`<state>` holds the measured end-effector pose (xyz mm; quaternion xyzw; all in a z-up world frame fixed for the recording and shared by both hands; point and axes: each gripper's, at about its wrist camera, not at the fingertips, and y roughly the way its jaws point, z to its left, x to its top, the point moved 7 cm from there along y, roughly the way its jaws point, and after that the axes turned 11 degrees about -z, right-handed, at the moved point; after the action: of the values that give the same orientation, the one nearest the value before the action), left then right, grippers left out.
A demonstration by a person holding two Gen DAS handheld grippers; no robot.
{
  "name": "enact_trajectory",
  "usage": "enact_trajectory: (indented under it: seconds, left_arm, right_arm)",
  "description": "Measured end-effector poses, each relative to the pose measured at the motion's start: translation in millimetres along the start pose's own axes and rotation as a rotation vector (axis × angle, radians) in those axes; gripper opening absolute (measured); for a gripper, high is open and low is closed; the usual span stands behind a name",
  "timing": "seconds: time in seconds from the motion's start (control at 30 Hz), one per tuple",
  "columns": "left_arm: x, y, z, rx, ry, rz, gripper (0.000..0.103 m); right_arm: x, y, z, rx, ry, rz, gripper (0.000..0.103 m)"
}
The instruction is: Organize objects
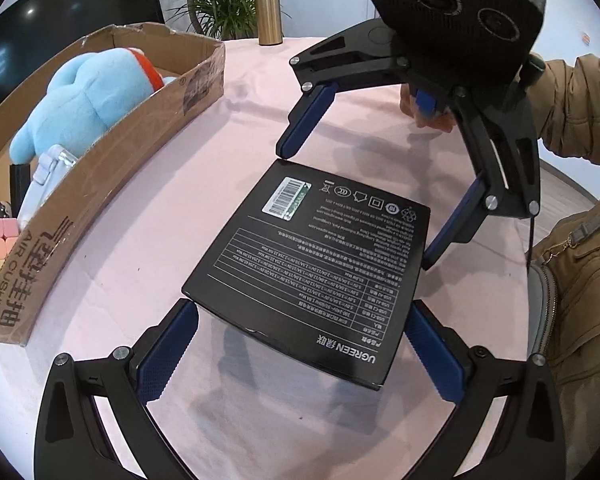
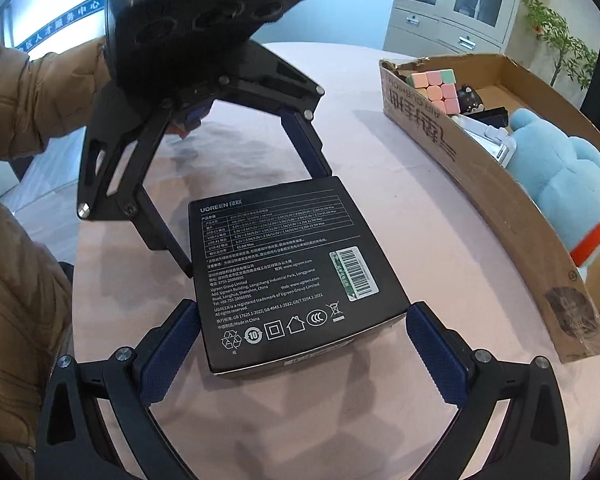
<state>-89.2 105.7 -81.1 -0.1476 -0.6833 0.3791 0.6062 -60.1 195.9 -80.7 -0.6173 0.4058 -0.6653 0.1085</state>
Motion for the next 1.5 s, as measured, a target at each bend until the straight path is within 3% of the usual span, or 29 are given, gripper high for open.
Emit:
enact_trajectory:
  seconds: [0.2,0.57,1.17,1.33,1.5]
  left_arm:
    - [3,-2,9,-0.031,-0.052,-0.035,0.102]
    - [3,-3,23,-0.009,-0.074,-0.041,0.102]
    - [-3,-2,55,-0.009,-0.177,-0.051,0.102]
    - [-4,-6,52,-0.001,-0.175,-0.059,0.102]
    - [-3,0,50,0.024,-0.15,-0.049,0.102]
  right_arm:
    - [1,1,-8,-0.01,0.001,-0.007,0.103]
    - [-2,17,-19,-0.038,-0.024,0.052,0.103]
    - [3,40,-48,-0.073,-0.016,0.007,0.103]
    - [4,34,-53,-0.043,0.065,-0.056,0.102]
    - [2,34,-50,-0.069,0.054,-0.043,0.102]
